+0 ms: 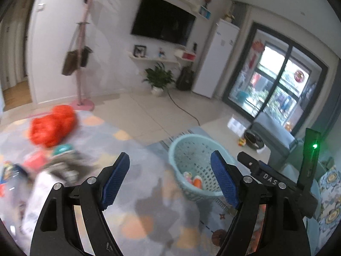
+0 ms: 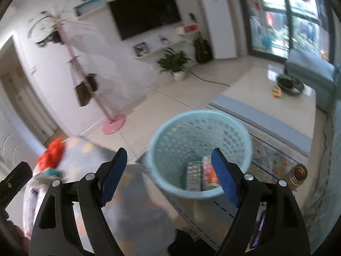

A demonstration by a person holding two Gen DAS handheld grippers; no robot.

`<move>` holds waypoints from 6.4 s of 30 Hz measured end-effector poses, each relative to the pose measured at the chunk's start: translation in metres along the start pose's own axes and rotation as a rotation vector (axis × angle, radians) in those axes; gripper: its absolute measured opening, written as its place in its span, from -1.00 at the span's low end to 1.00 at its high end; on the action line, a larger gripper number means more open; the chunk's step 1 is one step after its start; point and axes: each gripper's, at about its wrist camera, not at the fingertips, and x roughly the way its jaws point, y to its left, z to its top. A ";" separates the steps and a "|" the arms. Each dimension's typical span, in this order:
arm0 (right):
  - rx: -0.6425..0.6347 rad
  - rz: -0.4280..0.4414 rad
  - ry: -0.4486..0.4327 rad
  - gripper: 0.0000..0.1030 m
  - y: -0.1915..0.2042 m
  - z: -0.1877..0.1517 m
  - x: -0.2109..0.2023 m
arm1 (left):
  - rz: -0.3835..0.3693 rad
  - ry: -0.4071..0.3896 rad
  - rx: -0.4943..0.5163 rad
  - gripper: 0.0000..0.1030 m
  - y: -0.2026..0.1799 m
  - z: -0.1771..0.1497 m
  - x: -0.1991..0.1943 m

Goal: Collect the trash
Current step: 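Carry both items over the blue basket and open both tools to drop them, then move both tools back over the table, then grasp the white milk carton with the right tool while the left tool grasps the red-white paper cup, then carry both items over the blue basket and open both tools to drop them, then move both tools back over the table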

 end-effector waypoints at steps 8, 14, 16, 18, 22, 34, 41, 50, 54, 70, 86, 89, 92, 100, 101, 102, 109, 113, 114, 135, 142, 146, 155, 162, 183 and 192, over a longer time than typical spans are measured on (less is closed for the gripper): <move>-0.188 0.173 -0.012 0.03 0.103 -0.030 -0.048 | 0.220 -0.080 -0.063 0.49 0.055 -0.023 -0.101; -0.325 0.271 0.027 -0.08 0.179 -0.062 -0.058 | 0.448 -0.106 -0.123 0.49 0.111 -0.050 -0.166; -0.351 0.289 0.055 -0.08 0.202 -0.073 -0.056 | 0.499 -0.098 -0.157 0.51 0.133 -0.056 -0.180; -0.351 0.304 0.090 -0.02 0.218 -0.085 -0.052 | 0.547 -0.068 -0.187 0.56 0.153 -0.070 -0.190; -0.344 0.338 0.195 0.34 0.252 -0.107 -0.030 | 0.582 -0.015 -0.255 0.62 0.186 -0.096 -0.201; -0.248 0.260 0.396 0.50 0.291 -0.142 0.039 | 0.597 0.108 -0.287 0.62 0.209 -0.139 -0.165; -0.306 0.213 0.435 0.49 0.312 -0.160 0.057 | 0.628 0.137 -0.297 0.55 0.219 -0.141 -0.152; -0.394 0.266 0.423 0.06 0.298 -0.157 0.043 | 0.602 0.119 -0.333 0.44 0.242 -0.145 -0.173; -0.407 0.272 0.432 -0.03 0.283 -0.151 0.040 | 0.573 0.112 -0.313 0.44 0.248 -0.141 -0.181; -0.420 0.323 0.388 0.26 0.265 -0.133 0.030 | 0.429 0.142 -0.540 0.53 0.263 -0.127 -0.144; -0.478 0.276 0.381 -0.06 0.275 -0.150 0.045 | 0.510 0.084 -0.461 0.33 0.255 -0.118 -0.152; -0.478 0.320 0.356 -0.06 0.272 -0.147 0.033 | 0.500 0.033 -0.417 0.33 0.242 -0.108 -0.164; -0.464 0.371 0.336 -0.06 0.270 -0.140 0.018 | 0.473 -0.007 -0.365 0.33 0.224 -0.094 -0.169; -0.428 0.449 0.209 -0.06 0.256 -0.105 -0.031 | 0.374 -0.083 -0.213 0.33 0.168 -0.055 -0.164; -0.419 0.447 0.192 -0.06 0.250 -0.099 -0.036 | 0.364 -0.087 -0.200 0.33 0.163 -0.053 -0.162; -0.408 0.443 0.174 -0.06 0.244 -0.093 -0.040 | 0.347 -0.094 -0.177 0.33 0.153 -0.046 -0.158; -0.375 0.330 0.051 -0.06 0.194 -0.054 -0.053 | 0.235 -0.094 -0.075 0.33 0.098 -0.015 -0.110; -0.312 0.274 0.022 -0.06 0.152 -0.030 -0.047 | 0.181 -0.076 -0.011 0.33 0.062 -0.007 -0.076; -0.292 0.260 0.019 -0.06 0.140 -0.024 -0.043 | 0.166 -0.070 0.001 0.33 0.055 -0.005 -0.068; 0.030 -0.076 0.156 -0.06 -0.063 0.007 0.083 | -0.061 0.216 0.108 0.34 -0.054 0.006 0.159; 0.067 -0.101 0.194 -0.04 -0.082 0.004 0.109 | -0.069 0.258 0.139 0.46 -0.064 0.003 0.192; 0.088 -0.092 0.190 0.03 -0.088 0.006 0.112 | -0.075 0.255 0.127 0.50 -0.062 0.002 0.191; 0.067 -0.069 0.164 0.03 -0.076 0.006 0.089 | -0.080 0.223 0.097 0.51 -0.049 -0.003 0.158; -0.057 -0.001 0.090 -0.11 -0.019 0.009 0.047 | -0.055 0.120 0.038 0.51 -0.020 0.004 0.088; -0.475 0.344 0.119 -0.11 0.219 -0.057 0.000 | 0.368 -0.021 -0.158 0.52 0.146 -0.041 -0.109; -0.539 0.337 0.203 0.20 0.268 -0.079 0.064 | 0.387 0.082 -0.264 0.52 0.201 -0.071 -0.088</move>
